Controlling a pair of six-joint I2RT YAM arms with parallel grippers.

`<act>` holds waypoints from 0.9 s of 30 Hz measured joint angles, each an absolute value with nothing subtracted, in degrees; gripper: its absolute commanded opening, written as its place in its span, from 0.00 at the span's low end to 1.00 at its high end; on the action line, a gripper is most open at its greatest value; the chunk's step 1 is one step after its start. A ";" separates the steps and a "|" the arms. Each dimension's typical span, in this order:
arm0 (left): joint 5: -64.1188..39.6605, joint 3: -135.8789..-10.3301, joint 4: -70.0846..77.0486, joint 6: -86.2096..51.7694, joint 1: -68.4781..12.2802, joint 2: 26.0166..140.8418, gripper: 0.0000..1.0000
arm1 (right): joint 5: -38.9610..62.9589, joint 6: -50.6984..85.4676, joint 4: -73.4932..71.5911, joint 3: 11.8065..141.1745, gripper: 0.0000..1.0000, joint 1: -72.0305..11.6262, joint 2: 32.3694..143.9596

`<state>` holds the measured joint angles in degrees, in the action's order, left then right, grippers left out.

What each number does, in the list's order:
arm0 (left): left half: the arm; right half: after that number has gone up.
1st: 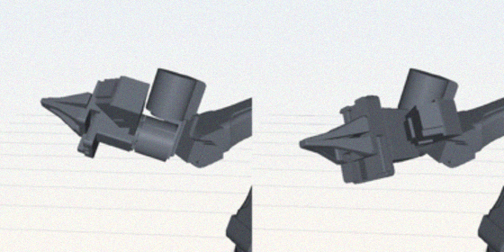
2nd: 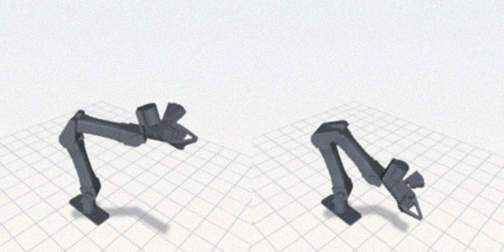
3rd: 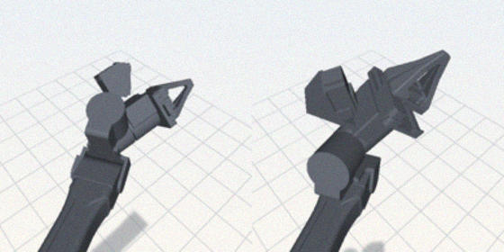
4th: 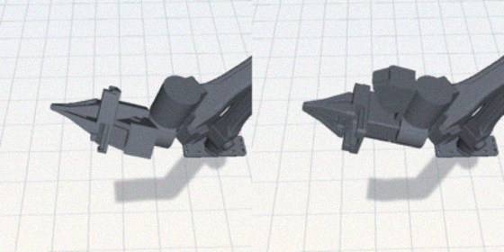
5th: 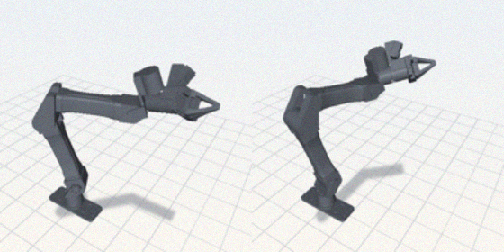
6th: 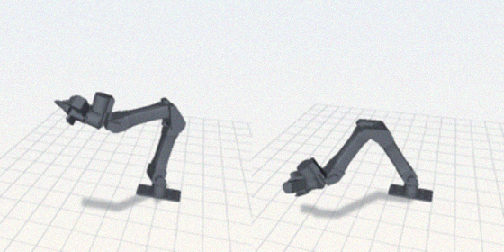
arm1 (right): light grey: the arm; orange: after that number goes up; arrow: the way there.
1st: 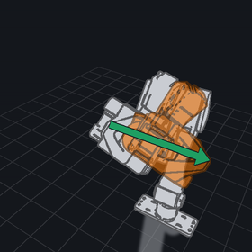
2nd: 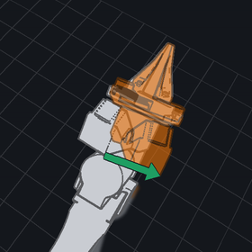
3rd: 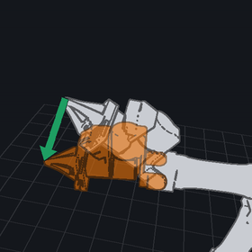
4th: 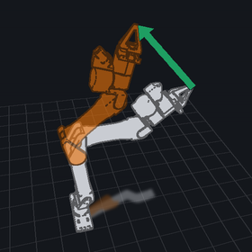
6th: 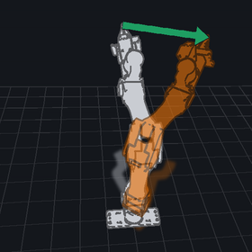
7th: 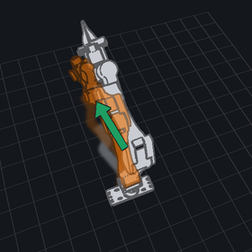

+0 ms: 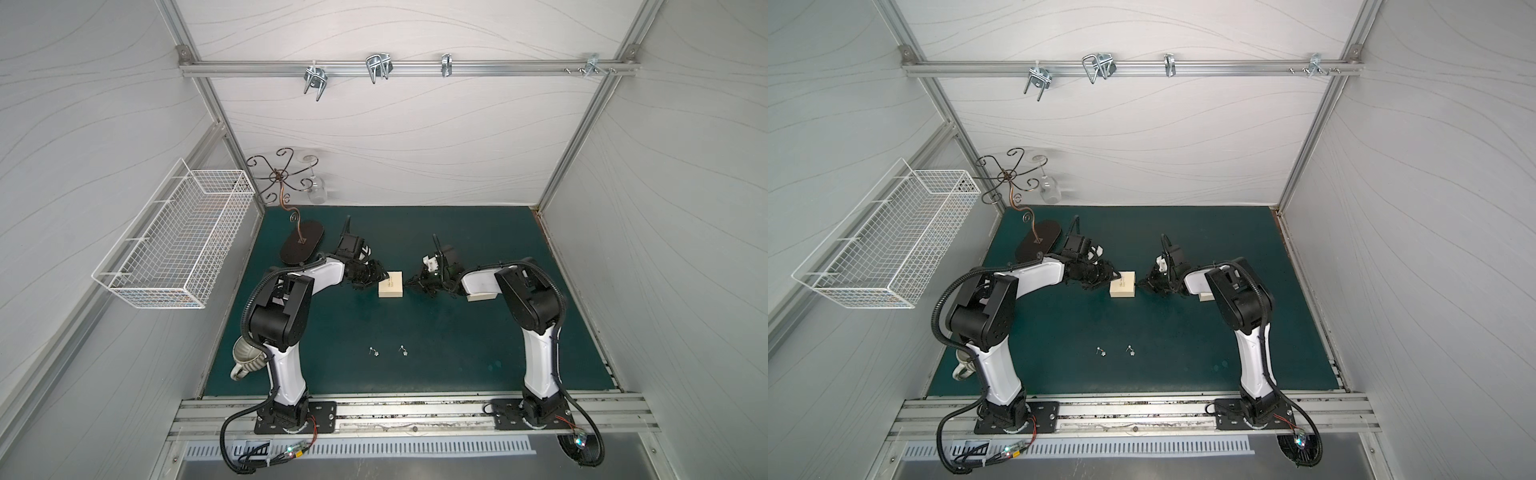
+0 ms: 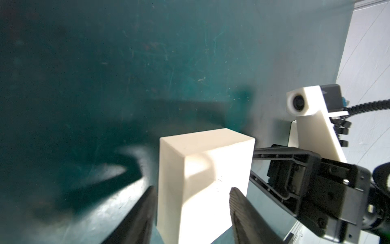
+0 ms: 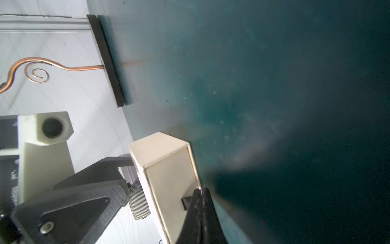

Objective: Place the earrings into the drawer-style jewelry box
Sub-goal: Open the drawer in the jewelry box.

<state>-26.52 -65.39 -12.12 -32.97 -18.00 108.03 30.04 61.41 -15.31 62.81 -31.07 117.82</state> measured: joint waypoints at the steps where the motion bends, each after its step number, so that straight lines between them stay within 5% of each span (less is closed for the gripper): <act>1: -26.50 -65.28 -12.12 -32.97 -18.00 108.03 0.61 | 29.43 60.93 -14.52 62.63 0.00 -30.98 117.27; 18: -27.44 -65.12 -12.08 -32.53 -18.26 108.05 0.63 | 24.18 54.48 -7.09 60.62 0.00 -28.45 111.74; 27: -28.23 -65.91 -11.57 -32.58 -21.10 109.58 0.56 | 24.18 53.52 -6.98 60.42 0.00 -28.23 111.59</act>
<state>-28.23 -65.91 -11.57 -32.58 -21.10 109.58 24.18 53.52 -6.98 60.42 -28.23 111.59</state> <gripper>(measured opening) 0.564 0.046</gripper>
